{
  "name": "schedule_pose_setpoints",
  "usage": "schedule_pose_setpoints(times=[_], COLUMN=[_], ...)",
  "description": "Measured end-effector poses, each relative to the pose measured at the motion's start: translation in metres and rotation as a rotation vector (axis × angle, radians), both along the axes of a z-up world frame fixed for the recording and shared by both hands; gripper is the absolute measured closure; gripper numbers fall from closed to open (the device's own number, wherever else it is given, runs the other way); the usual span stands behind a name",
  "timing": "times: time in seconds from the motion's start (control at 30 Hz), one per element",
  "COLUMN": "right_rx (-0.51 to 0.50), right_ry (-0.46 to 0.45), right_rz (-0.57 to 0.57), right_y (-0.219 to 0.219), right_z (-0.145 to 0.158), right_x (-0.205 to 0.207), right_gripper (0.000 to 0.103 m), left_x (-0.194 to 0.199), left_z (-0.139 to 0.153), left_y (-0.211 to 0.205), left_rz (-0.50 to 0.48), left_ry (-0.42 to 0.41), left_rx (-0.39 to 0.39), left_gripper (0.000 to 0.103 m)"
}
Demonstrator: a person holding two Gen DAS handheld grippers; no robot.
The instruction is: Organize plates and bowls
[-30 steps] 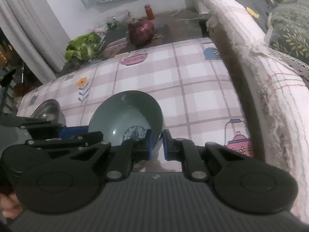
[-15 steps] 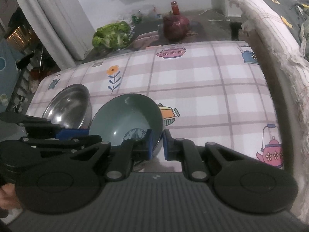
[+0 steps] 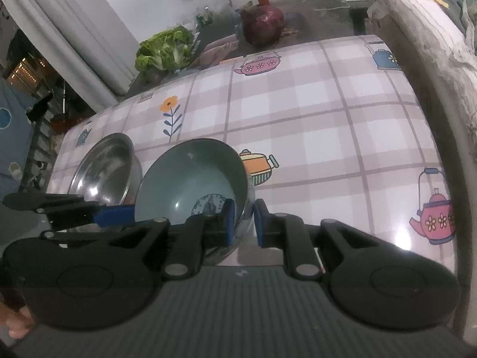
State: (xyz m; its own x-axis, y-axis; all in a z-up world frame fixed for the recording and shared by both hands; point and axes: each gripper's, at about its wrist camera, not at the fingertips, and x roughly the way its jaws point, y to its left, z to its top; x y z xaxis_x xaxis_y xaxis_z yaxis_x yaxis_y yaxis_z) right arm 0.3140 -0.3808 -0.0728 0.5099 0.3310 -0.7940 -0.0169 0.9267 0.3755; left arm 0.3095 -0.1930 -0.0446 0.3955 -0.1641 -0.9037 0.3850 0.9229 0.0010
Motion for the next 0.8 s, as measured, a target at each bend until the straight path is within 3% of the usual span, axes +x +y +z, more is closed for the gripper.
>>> schedule_pose_setpoints(times=[0.2, 0.4, 0.8], right_rx=[0.005, 0.06, 0.043], right_ry=[-0.005, 0.055, 0.049], right_rz=[0.004, -0.012, -0.018], right_y=[-0.002, -0.005, 0.001], right_z=[-0.001, -0.012, -0.017], right_x=[0.0, 0.006, 0.008], right_gripper=[0.089, 0.085, 0.086], left_x=[-0.001, 0.005, 0.01], left_z=[0.001, -0.007, -0.017], left_y=[0.005, -0.002, -0.005], left_rz=[-0.003, 0.007, 0.019], left_ry=[0.019, 0.025, 0.028], left_rx=[-0.03, -0.001, 0.01], left_gripper=[0.072, 0.072, 0.072])
